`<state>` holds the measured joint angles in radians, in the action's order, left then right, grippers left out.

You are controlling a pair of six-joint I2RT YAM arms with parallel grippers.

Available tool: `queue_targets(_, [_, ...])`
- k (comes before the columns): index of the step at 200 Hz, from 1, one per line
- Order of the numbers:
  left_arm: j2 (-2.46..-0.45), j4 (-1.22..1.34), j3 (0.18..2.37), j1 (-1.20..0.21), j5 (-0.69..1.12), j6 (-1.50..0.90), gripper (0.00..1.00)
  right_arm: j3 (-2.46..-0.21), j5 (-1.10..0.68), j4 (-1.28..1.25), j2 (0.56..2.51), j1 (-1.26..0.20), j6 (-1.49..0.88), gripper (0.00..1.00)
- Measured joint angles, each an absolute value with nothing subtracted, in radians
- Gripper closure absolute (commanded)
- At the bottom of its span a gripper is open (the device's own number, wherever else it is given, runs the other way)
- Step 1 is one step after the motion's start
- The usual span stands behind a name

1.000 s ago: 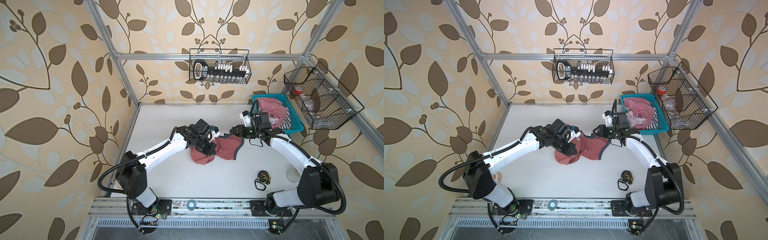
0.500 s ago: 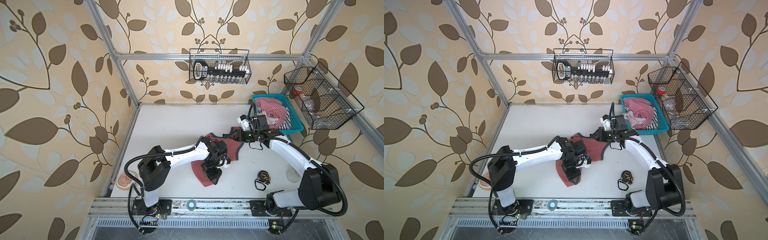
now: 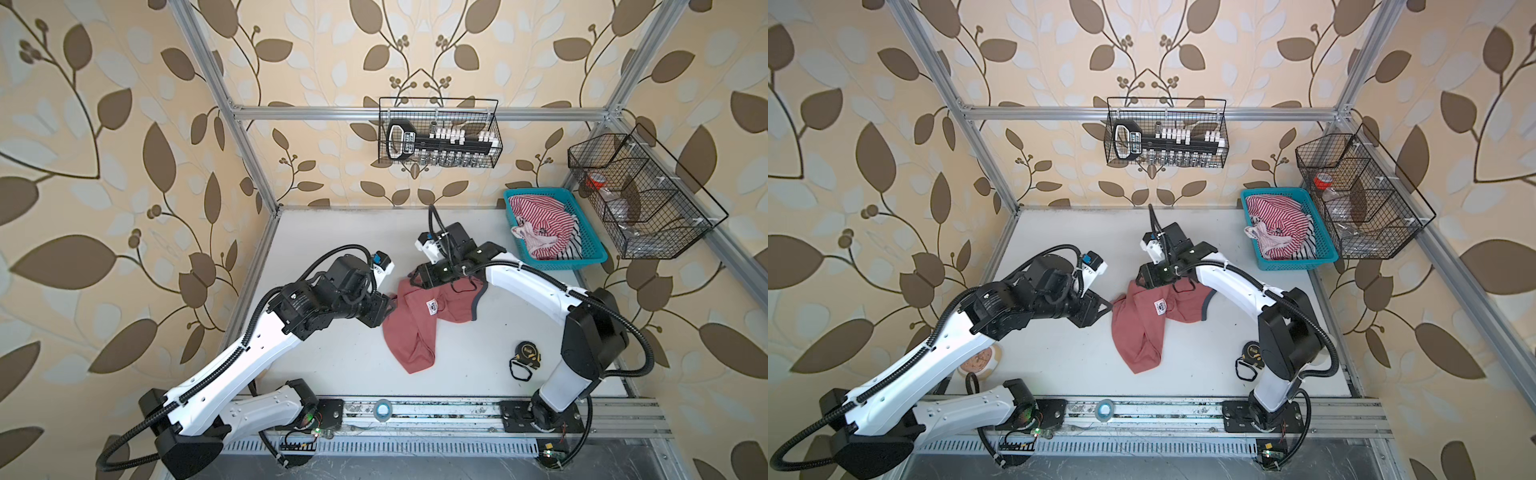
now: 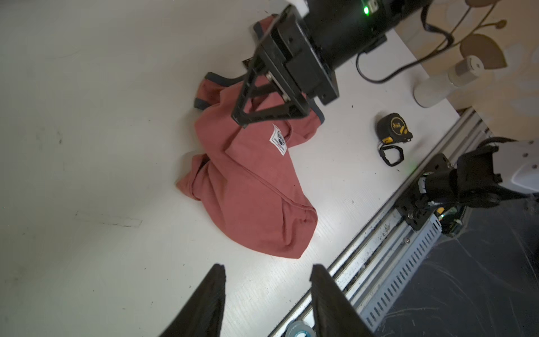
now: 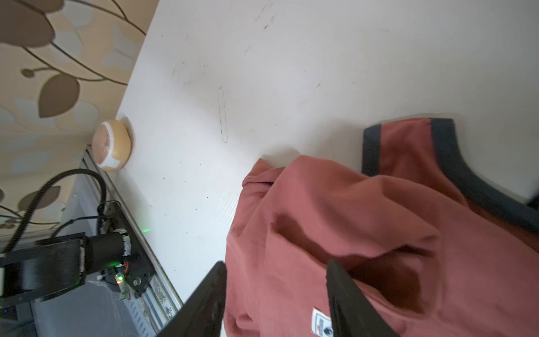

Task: Fold and stack tank tops
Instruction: Smooth out the tank top at the center of the table.

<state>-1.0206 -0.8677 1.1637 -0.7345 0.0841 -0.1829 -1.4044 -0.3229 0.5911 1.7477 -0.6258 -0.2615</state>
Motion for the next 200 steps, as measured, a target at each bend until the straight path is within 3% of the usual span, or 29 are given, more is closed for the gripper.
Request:
queue_targets(57, [-1.071,-0.865,1.139,-0.702,0.017,-0.256,0.51,-1.531,-0.141,0.723,1.876,-0.744,-0.241,0.44])
queue_targets(138, [-1.079,-0.862,1.108,-0.672,0.020,-0.273,0.51,-1.573,0.013,0.813,1.959,-0.791,-0.247,0.46])
queue_targets(200, [-1.059,-0.862,1.103,-0.665,0.023,-0.273,0.51,-1.573,0.053,0.812,1.993,-0.794,-0.272,0.62])
